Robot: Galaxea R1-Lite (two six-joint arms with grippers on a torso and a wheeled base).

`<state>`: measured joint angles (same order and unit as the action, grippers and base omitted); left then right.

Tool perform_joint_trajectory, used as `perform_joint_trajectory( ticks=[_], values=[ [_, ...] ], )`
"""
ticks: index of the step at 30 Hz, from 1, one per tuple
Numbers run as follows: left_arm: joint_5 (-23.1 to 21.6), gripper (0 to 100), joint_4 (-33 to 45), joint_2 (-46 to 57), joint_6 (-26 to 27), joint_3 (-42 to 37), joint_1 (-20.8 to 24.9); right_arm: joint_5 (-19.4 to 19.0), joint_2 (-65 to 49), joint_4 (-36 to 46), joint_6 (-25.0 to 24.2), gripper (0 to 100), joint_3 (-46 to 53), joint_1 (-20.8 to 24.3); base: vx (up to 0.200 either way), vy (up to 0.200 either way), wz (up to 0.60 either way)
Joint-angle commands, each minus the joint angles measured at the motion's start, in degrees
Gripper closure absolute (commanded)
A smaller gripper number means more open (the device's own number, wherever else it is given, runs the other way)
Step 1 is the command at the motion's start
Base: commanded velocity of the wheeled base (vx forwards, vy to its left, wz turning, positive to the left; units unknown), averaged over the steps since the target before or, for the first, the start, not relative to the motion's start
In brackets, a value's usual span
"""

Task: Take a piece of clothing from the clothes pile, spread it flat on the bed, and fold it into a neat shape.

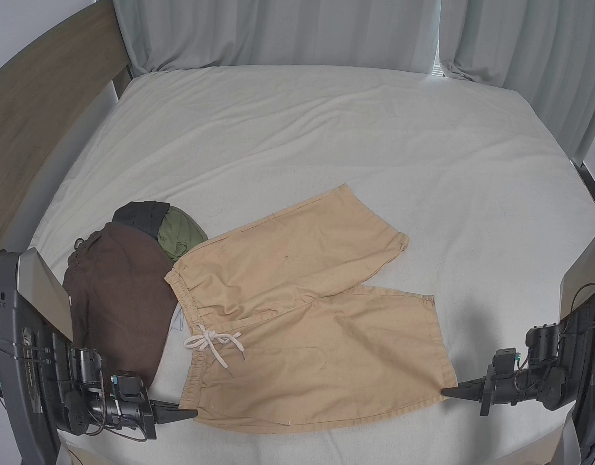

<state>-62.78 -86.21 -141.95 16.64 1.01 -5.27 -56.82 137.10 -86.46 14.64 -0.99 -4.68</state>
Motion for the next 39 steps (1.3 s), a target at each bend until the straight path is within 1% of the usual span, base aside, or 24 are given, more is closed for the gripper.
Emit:
perform_joint_trajectory(
  ticks=[1, 2, 4, 5, 7, 11, 23, 29, 37, 39],
  values=[
    [0.03, 100, -0.98, 2.46, -1.26, -1.01, 1.75, -1.36, -0.25, -0.2, -0.05, 100, 0.11, 0.02, 0.0, 0.0, 0.0],
    [0.03, 100, -2.47, 4.31, -4.42, -1.01, 2.81, -1.98, -0.34, -0.2, -0.05, 100, -0.59, -0.06, 0.0, 0.0, 0.0],
    [0.03, 100, -2.65, 4.66, -5.04, -1.01, 2.89, -1.98, -0.34, -0.2, -0.05, 100, -0.77, -0.06, 0.0, 0.0, 0.0],
    [-0.06, 100, -2.65, 6.33, -7.76, -1.01, 3.42, -2.07, -0.95, -0.29, -0.05, 100, -1.03, 0.11, 0.0, 0.0, 0.0],
    [-0.06, 100, -2.65, 7.04, -9.17, -1.01, 3.51, -2.42, -1.66, -0.38, -0.31, 100, -1.39, 0.46, 0.0, 0.0, 0.0],
    [-0.15, 100, -2.73, 7.12, -9.43, -0.57, 3.77, -3.03, -1.92, -0.29, -0.67, 100, -3.93, 0.46, 0.0, 0.0, 0.0],
    [-0.15, 100, -2.73, 7.21, -10.05, 1.36, 4.21, -3.56, -3.15, -0.56, -1.63, 100, -5.96, 0.46, 0.0, 0.0, 0.0],
    [-0.15, 100, -2.73, 7.56, -11.72, 2.5, 4.12, -3.56, -3.94, -1.87, -3.3, 100, -6.31, 0.29, 0.0, 0.0, 0.0],
    [-0.06, 100, -2.73, 8.09, -12.6, 3.38, 3.68, -3.56, -5.08, -1.87, -3.48, 100, -6.75, 0.37, 0.0, 0.0, 0.0],
    [-0.06, 100, -2.73, 8.62, -13.92, 3.65, 3.68, -3.56, -5.17, -1.87, -3.48, 100, -6.92, 0.29, 0.0, 0.0, 0.0]
  ],
)
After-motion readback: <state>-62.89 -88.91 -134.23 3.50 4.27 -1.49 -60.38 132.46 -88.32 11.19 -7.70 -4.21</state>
